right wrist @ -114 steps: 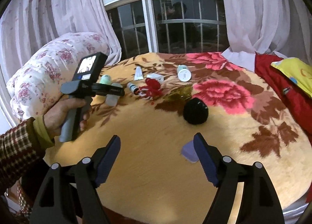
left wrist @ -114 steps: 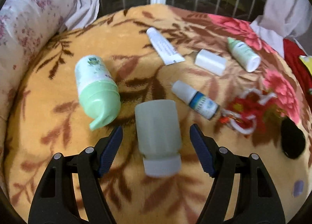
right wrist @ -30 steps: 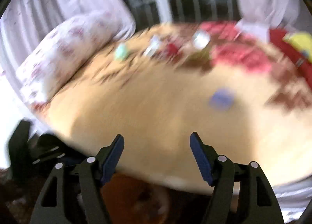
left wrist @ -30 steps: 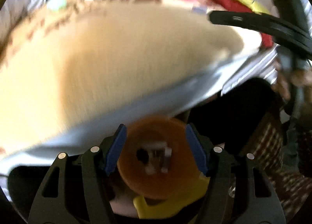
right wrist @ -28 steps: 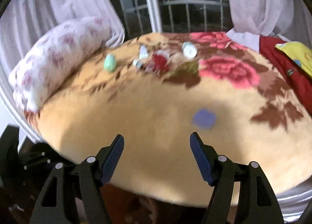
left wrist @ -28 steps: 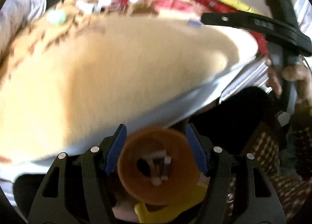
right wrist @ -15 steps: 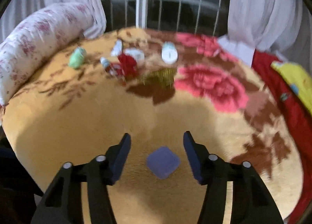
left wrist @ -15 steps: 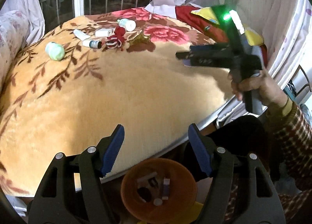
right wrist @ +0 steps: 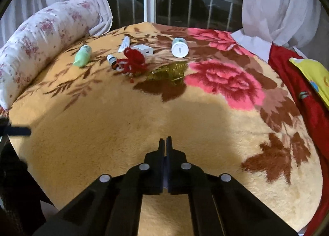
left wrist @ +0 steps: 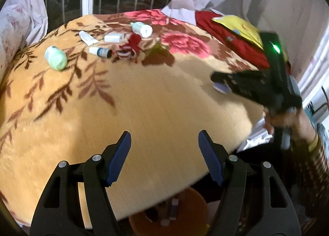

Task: Collect trash
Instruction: 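Grasp the lavender square case with the right tool while the left tool grasps the red ribbon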

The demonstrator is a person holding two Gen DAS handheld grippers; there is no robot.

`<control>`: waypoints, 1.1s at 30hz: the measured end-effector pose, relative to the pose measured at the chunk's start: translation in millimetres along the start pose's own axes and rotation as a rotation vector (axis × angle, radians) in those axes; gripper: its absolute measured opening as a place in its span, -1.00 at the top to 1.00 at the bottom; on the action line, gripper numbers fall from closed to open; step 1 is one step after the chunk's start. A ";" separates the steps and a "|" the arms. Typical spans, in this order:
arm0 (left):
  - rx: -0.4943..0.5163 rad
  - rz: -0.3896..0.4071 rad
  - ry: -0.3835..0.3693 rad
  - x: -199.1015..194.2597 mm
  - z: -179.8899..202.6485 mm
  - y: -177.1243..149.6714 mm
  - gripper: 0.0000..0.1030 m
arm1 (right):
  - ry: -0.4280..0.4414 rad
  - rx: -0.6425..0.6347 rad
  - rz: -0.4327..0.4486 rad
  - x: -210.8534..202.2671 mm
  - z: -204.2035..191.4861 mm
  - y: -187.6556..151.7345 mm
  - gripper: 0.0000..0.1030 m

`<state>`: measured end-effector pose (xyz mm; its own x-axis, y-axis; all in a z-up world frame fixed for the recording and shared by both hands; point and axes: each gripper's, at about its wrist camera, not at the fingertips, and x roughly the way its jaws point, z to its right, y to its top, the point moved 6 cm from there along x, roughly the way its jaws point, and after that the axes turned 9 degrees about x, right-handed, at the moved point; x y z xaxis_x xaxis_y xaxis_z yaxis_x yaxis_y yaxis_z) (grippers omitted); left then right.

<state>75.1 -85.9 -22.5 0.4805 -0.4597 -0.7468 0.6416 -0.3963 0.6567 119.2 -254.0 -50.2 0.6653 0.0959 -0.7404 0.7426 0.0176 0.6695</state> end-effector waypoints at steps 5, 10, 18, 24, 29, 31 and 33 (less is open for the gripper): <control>-0.017 0.039 0.010 -2.6 -7.3 19.4 -0.29 | 0.047 0.039 -0.030 7.5 6.7 -3.8 0.71; 0.003 0.029 0.006 2.3 -2.7 20.6 -0.30 | 0.005 0.043 -0.012 6.6 15.9 -7.3 0.04; 0.015 0.004 -0.011 12.7 4.5 17.0 -0.29 | 0.012 0.027 -0.036 7.2 15.4 -19.5 -0.07; 0.011 -0.008 -0.001 18.5 2.7 21.0 -0.29 | 0.002 0.007 -0.022 7.0 6.1 -21.0 0.35; 0.006 0.008 0.001 27.1 -8.0 41.7 -0.29 | 0.040 0.014 0.053 -18.3 -1.6 -9.1 0.35; 0.004 0.053 0.005 33.2 -16.5 63.1 -0.30 | 0.053 0.016 0.079 -29.0 -4.9 -3.5 0.35; 0.011 0.098 0.026 40.7 -23.9 82.8 -0.29 | 0.064 0.023 0.101 -36.2 -6.6 -0.2 0.35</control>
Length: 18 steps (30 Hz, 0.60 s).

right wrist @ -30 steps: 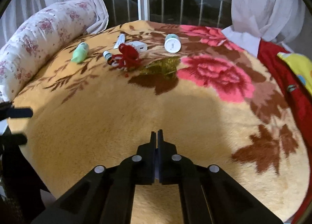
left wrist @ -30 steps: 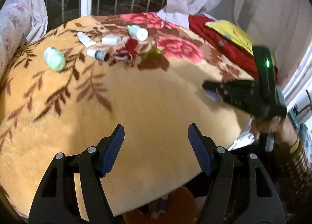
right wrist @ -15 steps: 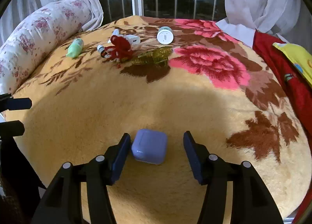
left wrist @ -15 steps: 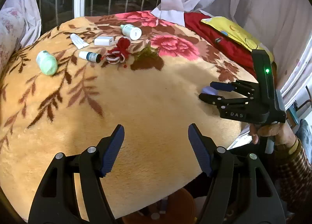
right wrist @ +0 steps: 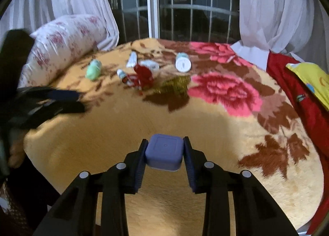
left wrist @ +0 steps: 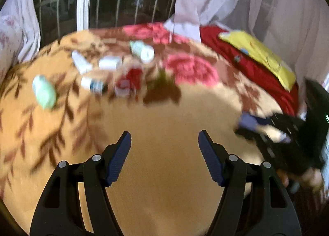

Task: Collect trash
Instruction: 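Grasp the lavender square case with the right tool while the left tool grasps the red ribbon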

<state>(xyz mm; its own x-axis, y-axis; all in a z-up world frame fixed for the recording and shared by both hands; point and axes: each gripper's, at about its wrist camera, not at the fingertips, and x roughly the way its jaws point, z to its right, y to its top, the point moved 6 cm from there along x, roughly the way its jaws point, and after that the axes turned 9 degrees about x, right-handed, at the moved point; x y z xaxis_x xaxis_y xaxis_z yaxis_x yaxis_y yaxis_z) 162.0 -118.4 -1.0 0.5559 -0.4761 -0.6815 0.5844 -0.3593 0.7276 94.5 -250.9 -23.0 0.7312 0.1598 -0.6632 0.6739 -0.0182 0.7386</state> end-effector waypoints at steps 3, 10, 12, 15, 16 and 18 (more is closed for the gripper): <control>0.010 0.016 0.012 23.7 -8.3 22.6 -0.29 | 0.005 0.006 0.014 -3.6 0.4 1.5 0.34; 0.049 0.013 0.065 75.4 -27.0 58.1 -0.29 | 0.014 0.041 0.014 0.9 13.7 -3.5 0.34; 0.051 -0.003 0.092 90.8 -34.1 63.6 -0.29 | 0.018 0.045 0.013 1.9 16.4 -4.2 0.34; 0.037 -0.052 0.096 117.5 -45.6 65.7 0.13 | 0.020 0.048 0.015 2.1 18.9 -4.6 0.34; 0.030 -0.067 0.092 123.5 -48.6 64.7 0.48 | 0.021 0.048 0.016 2.0 19.2 -4.1 0.34; 0.015 -0.075 0.079 130.4 -52.2 62.9 0.73 | 0.023 0.050 0.018 1.7 19.1 -3.8 0.34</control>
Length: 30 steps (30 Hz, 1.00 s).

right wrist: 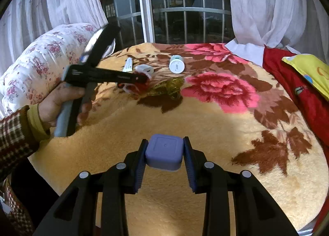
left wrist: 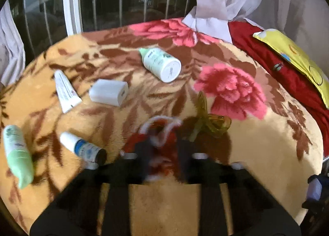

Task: Collect trash
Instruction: 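Grasp the lavender square case with the right tool while the left tool grasps the red ribbon, then lower both tools to the orange bin and release the items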

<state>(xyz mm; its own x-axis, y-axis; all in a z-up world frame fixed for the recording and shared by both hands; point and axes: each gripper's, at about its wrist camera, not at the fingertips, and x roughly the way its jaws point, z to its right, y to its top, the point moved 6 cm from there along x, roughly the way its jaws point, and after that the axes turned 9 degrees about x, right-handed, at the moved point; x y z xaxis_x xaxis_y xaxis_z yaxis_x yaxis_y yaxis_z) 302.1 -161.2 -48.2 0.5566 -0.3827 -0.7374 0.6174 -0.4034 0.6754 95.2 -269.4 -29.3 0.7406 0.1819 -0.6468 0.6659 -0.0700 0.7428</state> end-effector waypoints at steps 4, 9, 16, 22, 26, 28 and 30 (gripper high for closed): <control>-0.019 0.043 0.033 -11.8 -3.7 -1.7 0.85 | 0.009 -0.001 0.003 -0.7 -1.0 1.7 0.34; -0.024 0.068 0.034 -39.3 -2.9 -8.8 0.85 | 0.014 -0.010 0.012 -5.0 -7.5 3.9 0.34; 0.013 0.121 0.022 -106.2 16.1 -30.6 0.85 | 0.022 -0.034 0.030 -18.2 -24.6 7.6 0.34; 0.047 0.142 -0.014 -172.1 41.1 -66.9 0.85 | 0.041 -0.055 0.046 -38.0 -44.3 4.9 0.34; 0.073 0.116 -0.049 -206.5 60.6 -105.4 0.85 | 0.071 -0.074 0.036 -53.9 -62.0 -6.4 0.34; 0.075 0.086 -0.073 -218.5 70.0 -131.8 0.85 | 0.096 -0.084 0.009 -60.9 -73.0 -20.3 0.34; 0.073 0.041 -0.101 -223.5 78.9 -159.4 0.85 | 0.124 -0.093 -0.030 -64.1 -84.3 -36.9 0.34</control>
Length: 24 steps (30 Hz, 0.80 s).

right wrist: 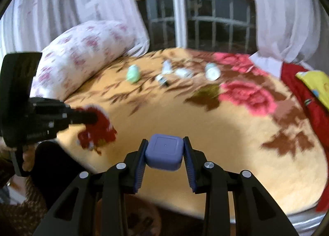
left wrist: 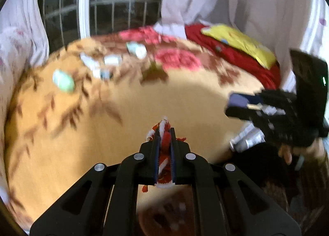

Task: Collect trash
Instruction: 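Lower both tools to the orange bin and release the items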

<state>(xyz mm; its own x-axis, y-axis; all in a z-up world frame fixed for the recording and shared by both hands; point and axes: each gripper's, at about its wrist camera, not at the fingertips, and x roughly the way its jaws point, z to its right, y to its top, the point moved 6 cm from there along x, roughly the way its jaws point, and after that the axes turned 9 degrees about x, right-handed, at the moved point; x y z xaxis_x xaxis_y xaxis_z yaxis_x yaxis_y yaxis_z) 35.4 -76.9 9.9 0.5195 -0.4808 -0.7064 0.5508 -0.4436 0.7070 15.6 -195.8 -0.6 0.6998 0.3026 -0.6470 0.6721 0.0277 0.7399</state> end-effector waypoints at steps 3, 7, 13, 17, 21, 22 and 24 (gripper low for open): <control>-0.018 -0.092 -0.054 0.8 19.8 -48.5 0.85 | 0.049 -0.018 -0.097 4.6 -24.9 -37.3 0.34; -0.067 -0.186 -0.091 13.3 29.0 -97.4 0.85 | 0.095 -0.023 -0.232 23.6 -48.5 -89.3 0.34; -0.174 -0.342 -0.104 46.2 30.1 -156.1 0.85 | 0.115 -0.003 -0.403 58.5 -63.6 -148.8 0.34; -0.199 -0.409 -0.115 57.3 32.5 -171.9 0.80 | 0.095 0.012 -0.480 72.8 -62.1 -170.4 0.33; -0.180 -0.443 -0.090 59.9 36.5 -173.3 0.05 | 0.067 0.025 -0.483 74.8 -56.1 -171.0 0.05; -0.175 -0.439 -0.077 58.6 36.4 -173.6 -0.24 | 0.062 0.024 -0.477 74.1 -55.2 -169.2 0.03; -0.169 -0.422 -0.077 56.1 37.0 -169.5 -0.27 | 0.063 0.032 -0.464 71.9 -52.6 -164.4 -0.01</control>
<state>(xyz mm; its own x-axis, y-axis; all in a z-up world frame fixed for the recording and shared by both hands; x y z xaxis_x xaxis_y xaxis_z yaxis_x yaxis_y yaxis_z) -53.0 -56.6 -148.3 0.1806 -0.3423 -0.9221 0.8056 -0.4864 0.3383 -57.3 -128.5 -159.1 0.3084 0.3227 -0.8948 0.9183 0.1444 0.3686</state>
